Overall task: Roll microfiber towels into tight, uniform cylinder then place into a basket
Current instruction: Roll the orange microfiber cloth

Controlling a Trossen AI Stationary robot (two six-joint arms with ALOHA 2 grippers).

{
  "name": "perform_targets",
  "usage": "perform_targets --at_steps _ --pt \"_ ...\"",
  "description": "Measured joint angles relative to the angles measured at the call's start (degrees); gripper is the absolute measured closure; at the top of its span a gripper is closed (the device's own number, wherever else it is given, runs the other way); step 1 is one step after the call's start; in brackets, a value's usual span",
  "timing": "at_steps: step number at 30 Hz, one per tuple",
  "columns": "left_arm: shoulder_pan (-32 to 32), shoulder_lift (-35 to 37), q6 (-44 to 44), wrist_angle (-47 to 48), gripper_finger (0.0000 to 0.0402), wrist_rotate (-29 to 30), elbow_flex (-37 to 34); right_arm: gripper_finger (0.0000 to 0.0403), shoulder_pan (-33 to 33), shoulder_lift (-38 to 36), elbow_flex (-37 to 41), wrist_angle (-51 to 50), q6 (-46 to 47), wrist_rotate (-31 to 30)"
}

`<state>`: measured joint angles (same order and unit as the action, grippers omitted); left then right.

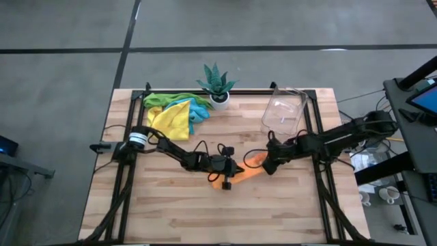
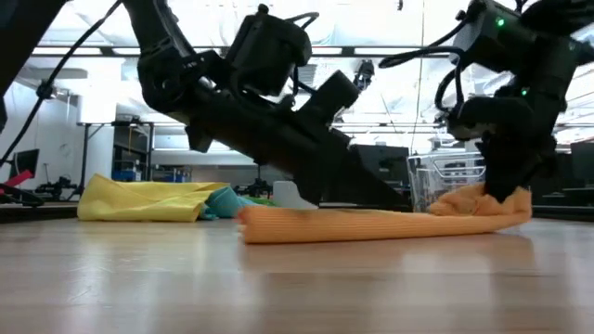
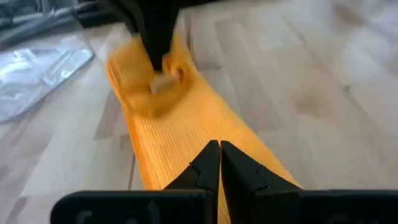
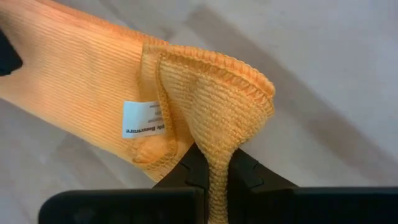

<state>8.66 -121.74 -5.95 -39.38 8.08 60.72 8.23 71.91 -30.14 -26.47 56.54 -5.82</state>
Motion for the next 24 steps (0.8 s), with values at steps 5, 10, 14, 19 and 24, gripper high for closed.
perform_targets --at_steps 5,10,14,19,24 --pt "-0.48 -2.90 -0.16 -0.37 0.0402 -0.10 3.25 0.0389 0.00 0.16 -4.15 -5.54 0.52 -0.92" --pt "-0.41 -5.23 -0.42 -0.26 0.0402 -0.43 5.39 0.0389 0.00 4.60 -7.95 -9.17 -0.08 -1.88" --pt "-0.43 -6.67 -0.46 -0.54 0.0402 -0.69 7.27 0.0390 0.00 8.64 -10.48 -11.06 -1.53 -1.95" --pt "-0.55 -6.59 -5.46 -0.50 0.0402 -1.07 10.37 0.0390 0.00 12.46 -12.52 -11.22 -3.43 -1.96" --pt "-2.22 -7.23 -6.80 1.87 0.0402 0.08 14.83 0.0390 0.01 13.45 -13.44 -11.33 -4.45 -1.93"
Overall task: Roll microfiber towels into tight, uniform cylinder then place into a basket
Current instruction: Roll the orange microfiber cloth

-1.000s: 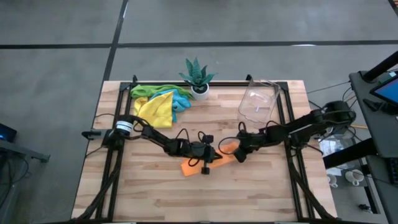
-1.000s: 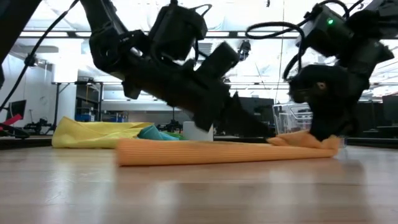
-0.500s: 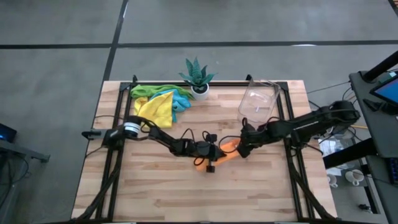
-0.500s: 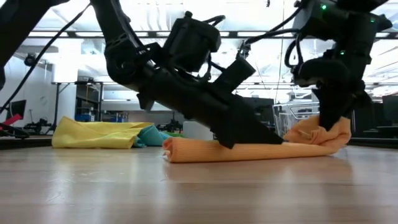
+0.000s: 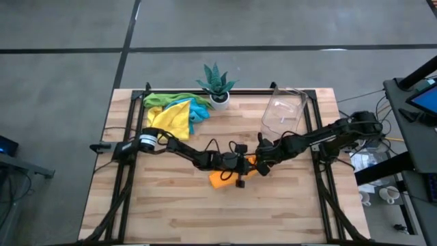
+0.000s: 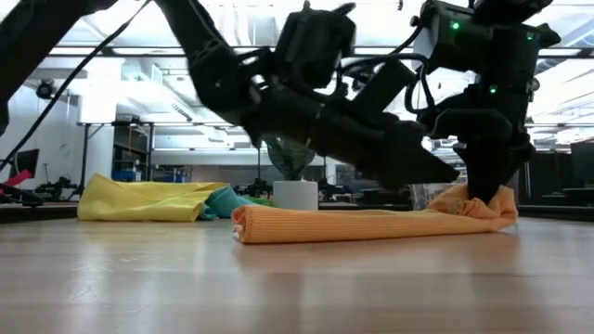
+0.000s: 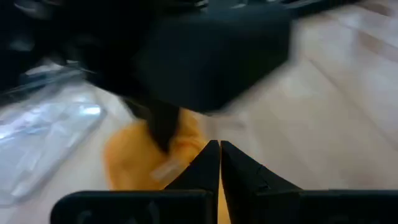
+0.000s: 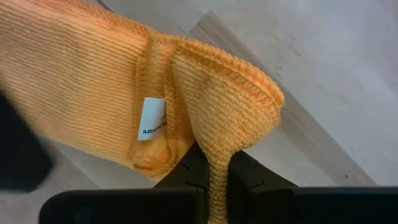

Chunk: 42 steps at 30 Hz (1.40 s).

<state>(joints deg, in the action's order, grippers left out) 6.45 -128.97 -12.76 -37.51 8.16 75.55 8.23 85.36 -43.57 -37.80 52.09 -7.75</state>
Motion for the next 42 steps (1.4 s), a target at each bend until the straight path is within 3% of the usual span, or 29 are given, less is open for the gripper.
perform_targets --at_steps 4,9,14,42 --pt "-0.73 -3.31 0.92 1.19 0.0402 5.29 2.25 0.0390 -0.01 -1.23 0.01 -0.06 -0.04 -0.42" --pt "-0.24 -5.58 10.63 0.93 0.0402 11.81 2.84 0.0390 0.01 -2.63 0.04 -0.49 -0.06 -1.97" --pt "-0.23 -4.26 19.82 1.52 0.0402 12.16 1.66 0.0390 0.02 -2.84 0.04 -0.62 -0.06 -2.86" --pt "0.67 -3.91 29.12 2.48 0.0402 12.24 1.55 0.0390 -0.01 -2.81 0.04 -0.11 -0.06 -3.45"
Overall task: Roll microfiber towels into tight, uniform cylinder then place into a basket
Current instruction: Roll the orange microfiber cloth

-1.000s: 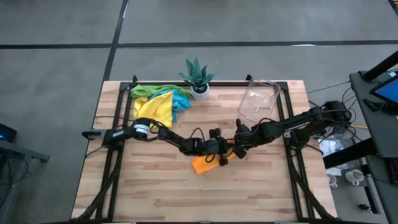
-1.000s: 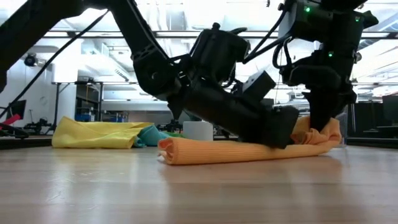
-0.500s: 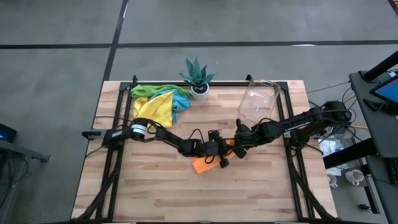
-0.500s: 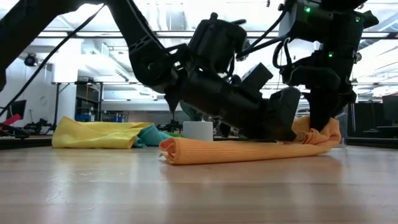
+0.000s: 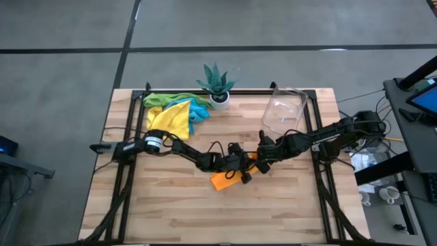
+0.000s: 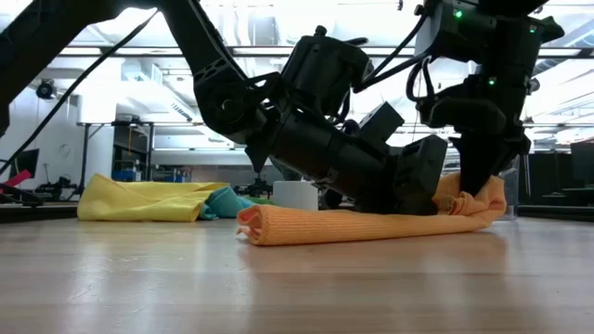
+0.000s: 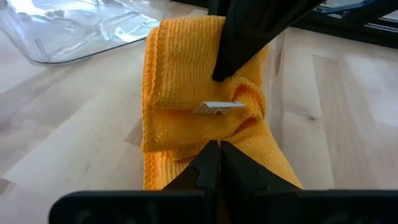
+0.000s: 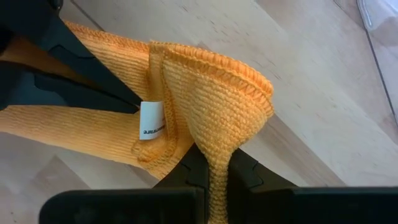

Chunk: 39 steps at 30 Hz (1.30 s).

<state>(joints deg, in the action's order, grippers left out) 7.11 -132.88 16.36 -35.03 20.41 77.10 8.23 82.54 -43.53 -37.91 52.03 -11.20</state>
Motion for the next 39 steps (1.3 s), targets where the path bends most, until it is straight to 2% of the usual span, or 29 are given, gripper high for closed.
perform_targets --at_steps 26,39 --pt "-0.39 -0.07 1.36 -1.96 0.0402 -0.40 0.28 0.0390 0.00 0.04 -1.44 1.11 -1.99 -0.02" --pt "-0.39 -5.40 2.27 -3.56 0.0402 -0.09 4.35 0.0390 0.04 0.04 -1.79 0.19 -2.08 -0.04"
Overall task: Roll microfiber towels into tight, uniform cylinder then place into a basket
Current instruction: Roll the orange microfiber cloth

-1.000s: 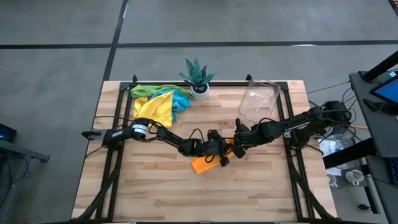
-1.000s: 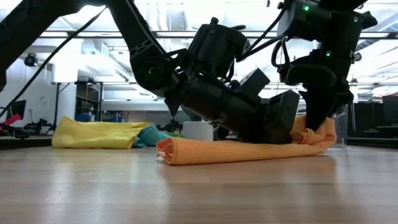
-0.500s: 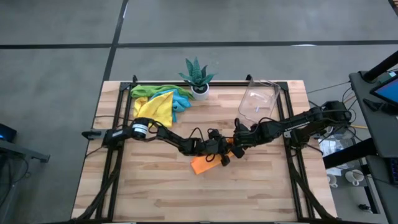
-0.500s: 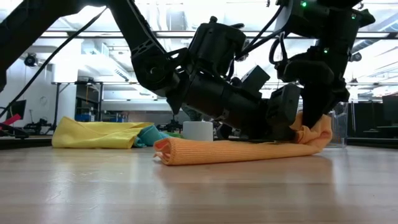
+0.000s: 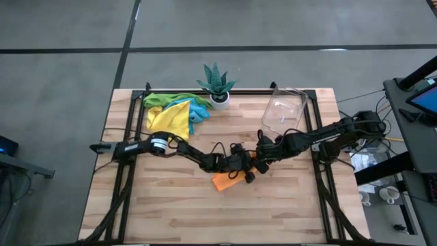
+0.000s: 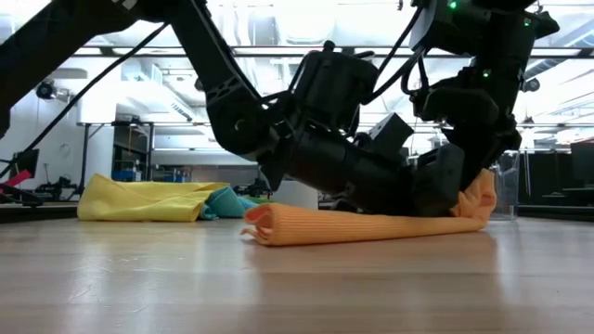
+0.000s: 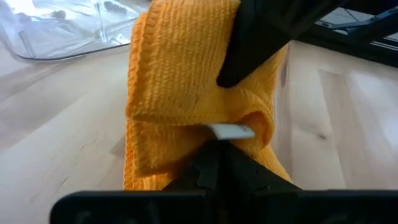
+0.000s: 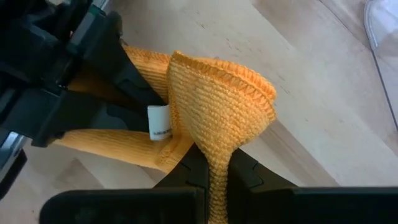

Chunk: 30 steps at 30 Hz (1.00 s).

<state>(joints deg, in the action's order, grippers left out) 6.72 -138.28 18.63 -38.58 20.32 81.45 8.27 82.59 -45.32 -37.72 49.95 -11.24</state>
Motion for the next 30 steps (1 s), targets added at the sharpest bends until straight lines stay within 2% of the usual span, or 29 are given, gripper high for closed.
perform_targets --at_steps 18,30 --pt "-0.61 -1.13 0.37 -0.36 0.0402 0.76 -0.10 0.0390 1.84 0.07 0.01 5.45 0.40 -0.62" --pt "-0.50 1.74 -1.83 5.72 0.0402 0.62 -0.57 0.0390 1.84 0.07 0.42 6.70 -0.36 -0.82"
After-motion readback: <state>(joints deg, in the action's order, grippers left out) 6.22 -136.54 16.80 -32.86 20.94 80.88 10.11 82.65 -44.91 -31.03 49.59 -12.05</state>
